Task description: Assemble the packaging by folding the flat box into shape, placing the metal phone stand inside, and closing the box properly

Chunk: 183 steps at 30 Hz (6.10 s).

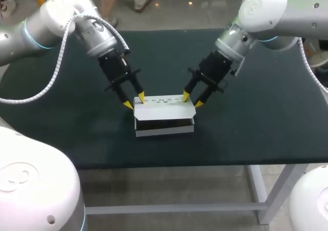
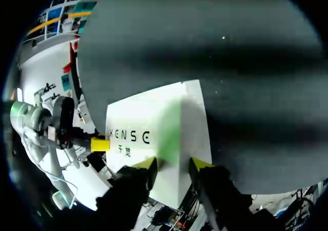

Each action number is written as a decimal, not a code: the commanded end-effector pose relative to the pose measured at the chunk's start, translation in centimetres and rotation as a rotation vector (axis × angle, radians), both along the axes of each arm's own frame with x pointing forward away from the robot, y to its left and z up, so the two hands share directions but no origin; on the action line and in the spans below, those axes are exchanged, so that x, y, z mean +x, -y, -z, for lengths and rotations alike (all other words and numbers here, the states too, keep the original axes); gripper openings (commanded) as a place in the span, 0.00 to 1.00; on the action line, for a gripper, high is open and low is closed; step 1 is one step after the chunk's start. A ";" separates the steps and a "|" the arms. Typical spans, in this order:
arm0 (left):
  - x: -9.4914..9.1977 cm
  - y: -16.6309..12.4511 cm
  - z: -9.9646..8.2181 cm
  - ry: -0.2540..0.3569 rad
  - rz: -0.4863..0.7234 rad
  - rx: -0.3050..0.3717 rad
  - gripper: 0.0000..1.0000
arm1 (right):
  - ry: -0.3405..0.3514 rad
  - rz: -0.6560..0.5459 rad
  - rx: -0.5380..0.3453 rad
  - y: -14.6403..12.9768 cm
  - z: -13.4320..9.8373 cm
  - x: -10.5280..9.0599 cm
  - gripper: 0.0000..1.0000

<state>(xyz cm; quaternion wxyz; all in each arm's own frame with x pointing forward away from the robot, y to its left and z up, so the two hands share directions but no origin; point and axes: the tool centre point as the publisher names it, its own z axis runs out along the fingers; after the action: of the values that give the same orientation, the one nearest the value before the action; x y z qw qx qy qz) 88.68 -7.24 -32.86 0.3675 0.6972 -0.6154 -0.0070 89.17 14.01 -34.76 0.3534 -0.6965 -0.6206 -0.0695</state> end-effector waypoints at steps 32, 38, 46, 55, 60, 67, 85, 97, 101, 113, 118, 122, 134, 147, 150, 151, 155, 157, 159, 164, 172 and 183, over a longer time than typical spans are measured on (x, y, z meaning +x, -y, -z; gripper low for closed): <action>0.3 0.3 -0.4 -0.026 0.008 -0.007 0.46 | -0.034 0.000 -0.006 -0.3 -0.2 0.5 0.48; 0.5 0.0 -0.6 -0.053 0.005 -0.024 0.46 | -0.076 -0.004 0.003 -0.2 -0.4 0.8 0.49; 0.8 -0.1 -0.5 -0.104 0.006 -0.022 0.47 | -0.135 -0.013 0.024 0.1 -0.5 1.3 0.49; 1.0 -0.1 -0.7 -0.109 0.009 -0.015 0.47 | -0.170 -0.015 0.033 0.1 -0.8 1.5 0.48; 0.6 -0.8 -0.5 -0.077 -0.007 -0.010 0.50 | -0.166 -0.016 0.027 0.2 -0.7 1.4 0.49; -0.1 -1.6 -0.6 0.008 0.002 -0.036 0.56 | -0.133 -0.026 0.018 0.4 -0.4 1.0 0.49; -0.5 -0.8 -0.7 0.091 0.115 -0.001 0.54 | 0.001 -0.052 -0.071 0.5 -0.3 -0.5 0.49; -1.5 -0.6 0.2 0.144 0.116 0.025 0.51 | 0.053 -0.049 -0.083 1.3 -0.1 -1.7 0.49; -1.8 -0.3 0.5 0.173 0.121 0.039 0.51 | 0.073 -0.061 -0.088 1.2 0.4 -1.9 0.51; -2.1 -0.2 1.1 0.240 0.122 0.050 0.51 | 0.118 -0.080 -0.078 1.0 1.7 -2.1 0.54; -2.1 -0.2 1.5 0.265 0.123 0.057 0.51 | 0.136 -0.083 -0.079 0.9 2.1 -2.3 0.51; -2.1 -0.3 1.9 0.287 0.128 0.061 0.50 | 0.146 -0.088 -0.081 0.9 2.5 -2.3 0.51; -2.0 -0.3 2.8 0.332 0.144 0.069 0.52 | 0.186 -0.081 -0.080 0.7 3.2 -2.4 0.53; -1.9 -0.6 3.6 0.382 0.109 0.084 0.49 | 0.203 -0.061 -0.061 0.8 4.1 -2.1 0.52; -1.9 -0.8 3.7 0.392 0.083 0.091 0.48 | 0.203 -0.059 -0.058 0.8 4.2 -2.1 0.51; -1.8 -0.8 3.8 0.393 0.080 0.091 0.48 | 0.202 -0.058 -0.057 0.8 4.3 -2.0 0.51; -1.7 -1.3 4.1 0.403 0.062 0.093 0.49 | 0.200 -0.056 -0.055 0.8 4.3 -1.9 0.51; -1.8 -1.3 4.3 0.410 0.056 0.096 0.49 | 0.200 -0.055 -0.054 0.7 4.3 -1.8 0.51; -1.8 -1.4 4.3 0.418 0.053 0.089 0.50 | 0.200 -0.054 -0.054 0.7 4.3 -1.7 0.50; -1.8 -1.2 4.6 0.430 0.052 0.082 0.48 | 0.197 -0.053 -0.054 0.7 4.5 -1.6 0.49; -1.7 -0.7 4.9 0.448 0.031 0.056 0.48 | 0.187 -0.047 -0.039 0.6 5.0 -1.7 0.50; -1.7 -0.9 5.0 0.489 -0.018 -0.040 0.46 | 0.181 -0.031 0.002 0.3 5.3 -1.7 0.49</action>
<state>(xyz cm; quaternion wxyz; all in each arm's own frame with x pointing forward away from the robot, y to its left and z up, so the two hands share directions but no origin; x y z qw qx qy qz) 87.43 -6.60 -37.44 0.2172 0.6772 -0.6839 0.1630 87.28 13.46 -39.09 0.2922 -0.6798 -0.6607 -0.1266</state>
